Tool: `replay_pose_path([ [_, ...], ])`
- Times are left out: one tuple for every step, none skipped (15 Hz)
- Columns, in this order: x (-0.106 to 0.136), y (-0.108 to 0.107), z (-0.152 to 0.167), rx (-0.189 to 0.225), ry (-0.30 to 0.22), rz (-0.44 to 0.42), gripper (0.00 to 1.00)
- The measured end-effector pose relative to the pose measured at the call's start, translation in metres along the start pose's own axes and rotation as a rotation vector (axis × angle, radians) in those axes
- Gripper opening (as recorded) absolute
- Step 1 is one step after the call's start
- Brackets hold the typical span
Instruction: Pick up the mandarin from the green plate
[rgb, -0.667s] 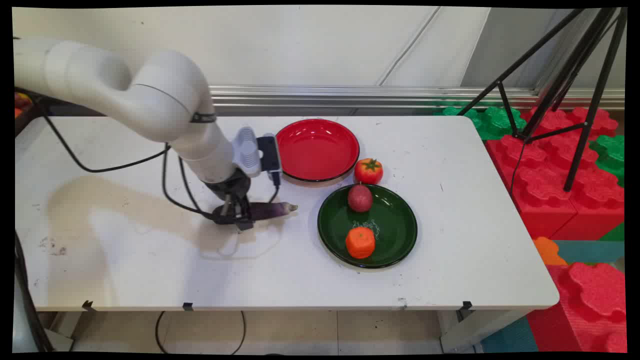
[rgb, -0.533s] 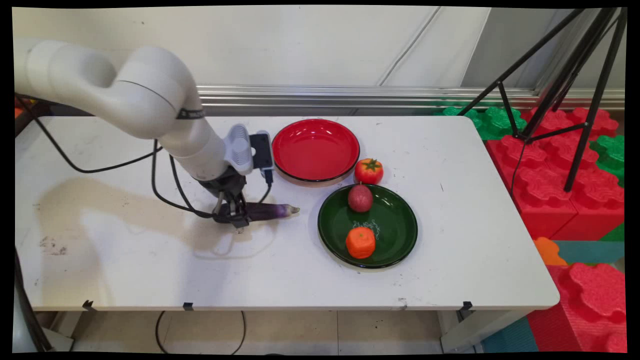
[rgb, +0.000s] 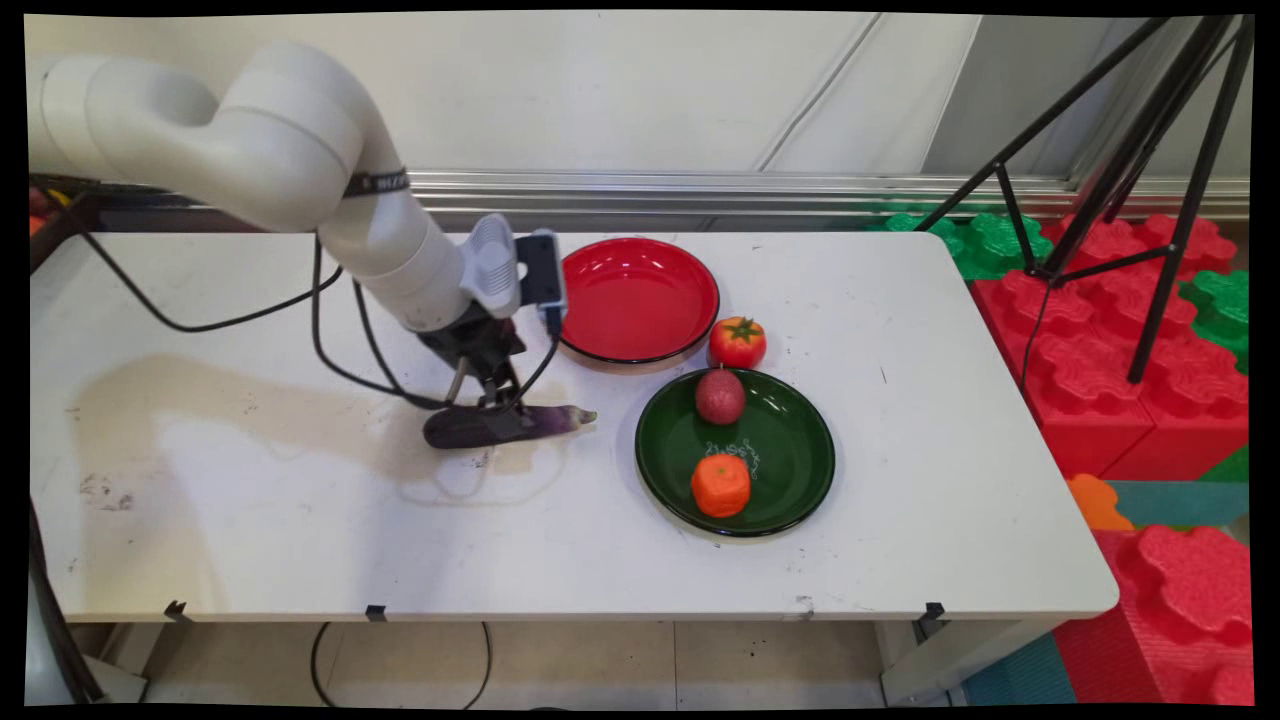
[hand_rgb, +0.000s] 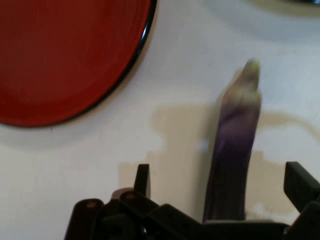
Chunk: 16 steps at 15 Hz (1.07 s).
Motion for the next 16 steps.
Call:
replay_pose_path([
  [0.006, -0.002, -0.004, -0.006, 0.013, 0.003, 1.00],
  [0.010, -0.002, -0.007, -0.010, 0.021, 0.005, 1.00],
  [0.015, -0.003, -0.012, -0.017, 0.033, 0.007, 1.00],
  [0.021, -0.005, -0.017, -0.025, 0.049, 0.008, 1.00],
  [0.027, -0.005, -0.023, -0.032, 0.064, 0.008, 1.00],
  [0.032, -0.006, -0.027, -0.039, 0.078, 0.008, 1.00],
  [0.036, -0.006, -0.030, -0.044, 0.088, 0.008, 1.00],
  [0.042, -0.006, -0.034, -0.052, 0.102, 0.007, 1.00],
  [0.049, -0.005, -0.038, -0.062, 0.120, 0.005, 1.00],
  [0.056, -0.004, -0.043, -0.073, 0.138, 0.003, 1.00],
  [0.062, -0.002, -0.046, -0.084, 0.155, 0.001, 1.00],
  [0.067, 0.000, -0.048, -0.092, 0.166, 0.000, 1.00],
  [0.073, 0.002, -0.051, -0.106, 0.182, -0.002, 1.00],
  [0.076, 0.004, -0.053, -0.115, 0.190, -0.005, 1.00],
  [0.082, 0.008, -0.054, -0.129, 0.201, -0.011, 1.00],
  [0.088, 0.012, -0.055, -0.146, 0.209, -0.020, 1.00],
])
